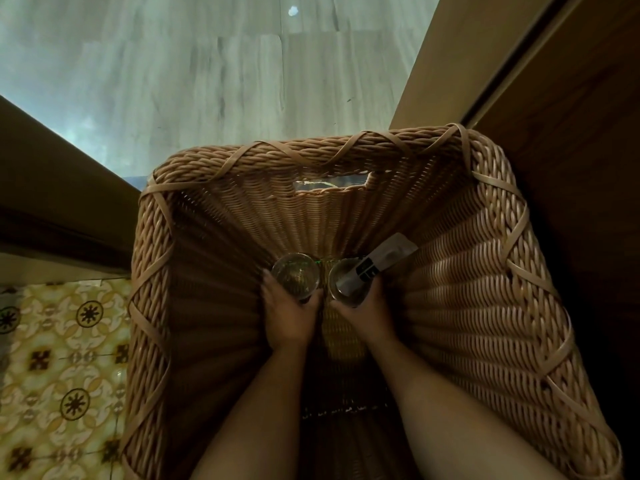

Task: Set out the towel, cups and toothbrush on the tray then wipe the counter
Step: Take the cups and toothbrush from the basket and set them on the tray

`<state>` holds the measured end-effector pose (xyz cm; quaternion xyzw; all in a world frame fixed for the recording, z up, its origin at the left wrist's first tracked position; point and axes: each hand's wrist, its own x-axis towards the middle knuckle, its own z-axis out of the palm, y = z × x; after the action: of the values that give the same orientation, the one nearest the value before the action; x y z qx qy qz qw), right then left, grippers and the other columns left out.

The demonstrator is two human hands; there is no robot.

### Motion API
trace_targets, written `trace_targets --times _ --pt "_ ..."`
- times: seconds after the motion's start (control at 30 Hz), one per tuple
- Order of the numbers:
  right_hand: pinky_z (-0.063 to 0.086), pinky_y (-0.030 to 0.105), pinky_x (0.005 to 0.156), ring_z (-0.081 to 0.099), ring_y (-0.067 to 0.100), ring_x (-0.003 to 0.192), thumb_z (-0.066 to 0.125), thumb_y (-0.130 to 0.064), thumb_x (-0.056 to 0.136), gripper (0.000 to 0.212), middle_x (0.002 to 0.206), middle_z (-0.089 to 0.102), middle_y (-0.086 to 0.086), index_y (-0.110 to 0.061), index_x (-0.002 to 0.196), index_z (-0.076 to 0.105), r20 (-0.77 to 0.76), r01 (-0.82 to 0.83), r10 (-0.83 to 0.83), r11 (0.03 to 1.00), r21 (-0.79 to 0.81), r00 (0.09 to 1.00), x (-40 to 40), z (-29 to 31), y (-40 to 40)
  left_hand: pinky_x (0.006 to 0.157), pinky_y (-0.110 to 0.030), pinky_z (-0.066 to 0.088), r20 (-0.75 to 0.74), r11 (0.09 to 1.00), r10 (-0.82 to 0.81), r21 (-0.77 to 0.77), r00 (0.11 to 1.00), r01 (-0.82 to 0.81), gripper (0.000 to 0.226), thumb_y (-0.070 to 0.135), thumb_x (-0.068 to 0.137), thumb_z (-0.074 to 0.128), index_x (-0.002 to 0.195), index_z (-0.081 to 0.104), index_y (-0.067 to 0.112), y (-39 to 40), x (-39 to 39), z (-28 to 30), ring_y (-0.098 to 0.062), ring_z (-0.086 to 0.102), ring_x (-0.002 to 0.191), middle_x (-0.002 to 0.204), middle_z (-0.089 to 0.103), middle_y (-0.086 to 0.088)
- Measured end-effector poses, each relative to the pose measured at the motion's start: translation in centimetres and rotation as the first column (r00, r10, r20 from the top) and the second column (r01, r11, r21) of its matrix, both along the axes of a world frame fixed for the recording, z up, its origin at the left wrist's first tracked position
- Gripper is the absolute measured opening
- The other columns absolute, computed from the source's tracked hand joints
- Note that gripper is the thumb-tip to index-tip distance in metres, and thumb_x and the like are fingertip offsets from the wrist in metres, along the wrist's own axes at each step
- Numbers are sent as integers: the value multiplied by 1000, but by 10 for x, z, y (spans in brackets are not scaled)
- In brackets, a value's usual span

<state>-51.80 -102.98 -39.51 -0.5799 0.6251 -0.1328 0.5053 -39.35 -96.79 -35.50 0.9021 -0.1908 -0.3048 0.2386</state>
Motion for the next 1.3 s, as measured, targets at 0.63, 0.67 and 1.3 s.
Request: trace_targets --times 0.63,0.67,1.3 --pt "45 29 86 57 21 118 83 -43 69 95 135 57 4 -25 142 25 -91 -180 180 984 3 979 -18 134 15 101 -39 42 -101 977 53 -200 993 -72 103 32 76 85 155 22 11 22 -11 135 -37 46 134 153 36 -17" --pt "44 29 86 57 22 118 82 -44 69 96 135 57 5 -25 142 24 -109 -210 208 978 -3 972 -21 157 20 103 -39 41 -98 975 35 -216 995 -56 104 32 77 84 156 19 11 29 -12 157 -37 44 136 155 34 -16" --pt "48 47 101 53 27 126 80 -56 64 106 144 50 6 -28 145 18 -132 -630 627 703 -329 768 -4 344 39 106 -34 41 102 918 108 -392 989 -60 107 38 76 85 156 17 16 131 10 314 -29 43 138 156 34 -11"
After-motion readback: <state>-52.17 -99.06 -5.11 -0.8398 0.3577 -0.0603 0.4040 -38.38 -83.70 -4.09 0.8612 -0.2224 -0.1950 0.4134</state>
